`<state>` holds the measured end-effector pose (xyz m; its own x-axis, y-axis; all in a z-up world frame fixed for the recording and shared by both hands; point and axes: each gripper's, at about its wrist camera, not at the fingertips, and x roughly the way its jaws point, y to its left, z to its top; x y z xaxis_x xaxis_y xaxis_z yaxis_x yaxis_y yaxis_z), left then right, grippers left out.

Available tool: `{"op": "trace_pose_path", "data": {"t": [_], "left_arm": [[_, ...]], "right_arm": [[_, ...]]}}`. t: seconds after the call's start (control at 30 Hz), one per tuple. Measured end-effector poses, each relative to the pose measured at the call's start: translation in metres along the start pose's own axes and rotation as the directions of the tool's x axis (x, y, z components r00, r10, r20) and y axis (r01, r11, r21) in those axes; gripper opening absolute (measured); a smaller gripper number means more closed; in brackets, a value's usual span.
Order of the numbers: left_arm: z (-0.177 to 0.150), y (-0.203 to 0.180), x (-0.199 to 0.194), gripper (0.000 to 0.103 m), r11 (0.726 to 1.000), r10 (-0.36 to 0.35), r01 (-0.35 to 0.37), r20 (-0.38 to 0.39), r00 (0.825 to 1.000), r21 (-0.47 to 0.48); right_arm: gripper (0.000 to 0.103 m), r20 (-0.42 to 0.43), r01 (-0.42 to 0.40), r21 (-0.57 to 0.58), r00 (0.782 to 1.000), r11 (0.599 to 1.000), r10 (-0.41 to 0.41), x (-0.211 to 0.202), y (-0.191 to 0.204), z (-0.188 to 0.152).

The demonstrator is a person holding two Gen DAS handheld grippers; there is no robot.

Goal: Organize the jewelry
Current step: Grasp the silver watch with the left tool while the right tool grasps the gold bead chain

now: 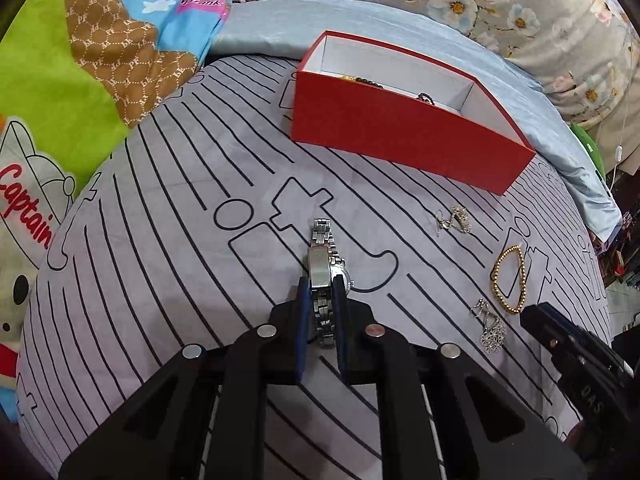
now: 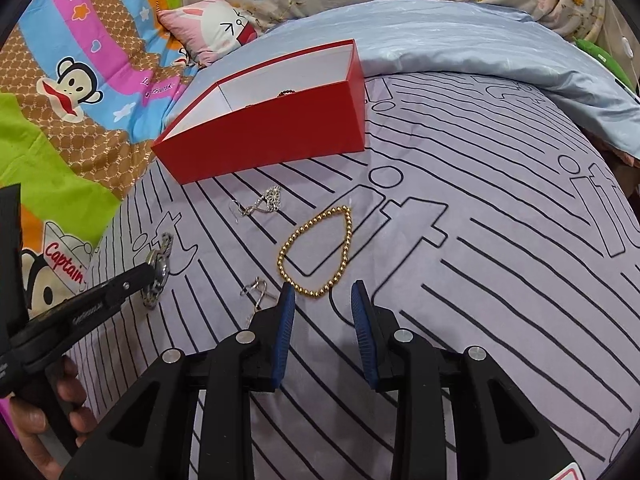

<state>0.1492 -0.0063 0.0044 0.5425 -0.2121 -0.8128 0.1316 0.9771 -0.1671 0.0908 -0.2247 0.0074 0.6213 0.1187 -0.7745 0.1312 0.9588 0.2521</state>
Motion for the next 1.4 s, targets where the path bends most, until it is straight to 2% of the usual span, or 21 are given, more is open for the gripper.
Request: {"op": "trace_pose_path", "data": {"t": [0.2, 0.3, 0.33, 0.5, 0.6, 0.67, 0.73, 1.2, 1.4], "left_arm": [[-0.001, 0.002, 0.0, 0.011, 1.0, -0.003, 0.003, 0.012, 1.0, 0.003], [-0.002, 0.003, 0.001, 0.011, 1.0, -0.003, 0.003, 0.015, 1.0, 0.004], [-0.003, 0.003, 0.004, 0.011, 1.0, -0.005, 0.005, -0.006, 1.0, 0.001], [-0.005, 0.004, 0.004, 0.011, 1.0, -0.014, 0.014, 0.011, 1.0, -0.001], [-0.005, 0.003, 0.004, 0.011, 1.0, -0.013, 0.013, 0.012, 1.0, 0.003], [-0.005, 0.003, 0.004, 0.011, 1.0, -0.011, 0.011, 0.015, 1.0, 0.007], [-0.006, 0.002, 0.004, 0.011, 1.0, -0.008, 0.008, 0.017, 1.0, 0.012], [-0.007, 0.0, 0.003, 0.011, 1.0, -0.002, 0.001, 0.019, 1.0, 0.02], [-0.006, 0.004, 0.002, 0.011, 1.0, -0.025, 0.025, -0.001, 1.0, -0.002]], "right_arm": [[0.03, 0.005, 0.016, 0.007, 1.0, 1.0, -0.016, 0.01, 0.0, 0.011], [0.028, 0.007, 0.022, 0.007, 1.0, 1.0, -0.022, 0.013, -0.002, 0.016], [0.027, 0.008, 0.026, 0.003, 1.0, 1.0, -0.026, 0.015, -0.001, 0.018], [0.023, 0.007, 0.053, -0.025, 0.999, 0.998, -0.052, 0.025, 0.001, 0.023], [0.017, 0.016, 0.073, -0.04, 0.997, 0.997, -0.073, 0.027, 0.004, 0.024], [0.007, 0.018, 0.083, -0.047, 0.996, 0.995, -0.083, 0.029, 0.005, 0.024], [0.004, 0.019, 0.084, -0.049, 0.996, 0.995, -0.083, 0.03, 0.006, 0.025], [0.004, 0.032, 0.045, -0.024, 0.999, 0.999, -0.044, 0.016, 0.012, 0.017], [0.004, 0.037, 0.015, -0.026, 0.999, 1.0, -0.014, 0.003, 0.02, 0.011]]}}
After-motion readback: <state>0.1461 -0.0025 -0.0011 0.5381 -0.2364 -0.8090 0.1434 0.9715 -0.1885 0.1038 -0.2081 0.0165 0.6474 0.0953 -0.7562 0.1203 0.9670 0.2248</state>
